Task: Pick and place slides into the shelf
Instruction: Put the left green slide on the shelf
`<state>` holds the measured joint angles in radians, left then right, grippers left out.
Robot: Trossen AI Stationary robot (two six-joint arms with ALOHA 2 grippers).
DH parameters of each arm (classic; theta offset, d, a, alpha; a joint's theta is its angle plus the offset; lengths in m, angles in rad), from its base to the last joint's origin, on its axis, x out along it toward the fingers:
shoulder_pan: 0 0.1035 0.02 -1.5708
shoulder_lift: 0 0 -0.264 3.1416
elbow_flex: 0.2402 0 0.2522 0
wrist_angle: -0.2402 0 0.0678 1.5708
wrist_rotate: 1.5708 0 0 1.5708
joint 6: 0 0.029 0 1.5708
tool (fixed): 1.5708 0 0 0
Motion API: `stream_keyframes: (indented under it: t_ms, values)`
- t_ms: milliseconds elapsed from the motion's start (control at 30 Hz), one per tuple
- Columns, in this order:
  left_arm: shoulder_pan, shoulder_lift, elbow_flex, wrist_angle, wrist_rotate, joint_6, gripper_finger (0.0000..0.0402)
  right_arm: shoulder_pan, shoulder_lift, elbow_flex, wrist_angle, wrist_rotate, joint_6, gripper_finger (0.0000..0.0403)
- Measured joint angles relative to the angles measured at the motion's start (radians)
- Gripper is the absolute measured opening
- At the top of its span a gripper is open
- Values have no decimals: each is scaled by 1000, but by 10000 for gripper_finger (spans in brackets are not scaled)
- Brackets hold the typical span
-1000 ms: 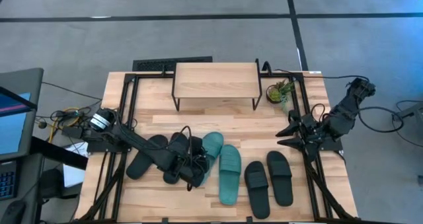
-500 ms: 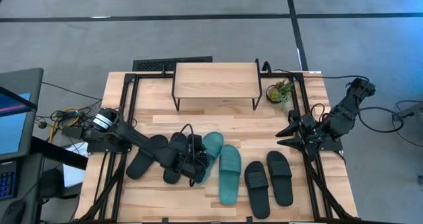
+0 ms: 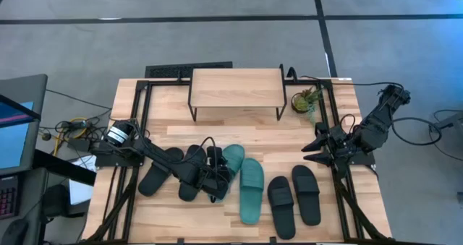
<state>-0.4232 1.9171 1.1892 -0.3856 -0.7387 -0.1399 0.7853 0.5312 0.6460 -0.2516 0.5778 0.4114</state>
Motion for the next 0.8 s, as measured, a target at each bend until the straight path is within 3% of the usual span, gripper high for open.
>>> stream_keyframes:
  t_ms: [200, 500, 800]
  values:
    - [1, 0, 23, -16, 6, -48, 13, 0, 0, 0, -2, 8, 0, 122]
    - [12, 0, 127, -84, -40, -39, 3, 0, 7, 0, -2, 11, 0, 122]
    - [13, 0, 315, -462, -164, -96, 2, 0, 13, 0, -6, 10, 7, 122]
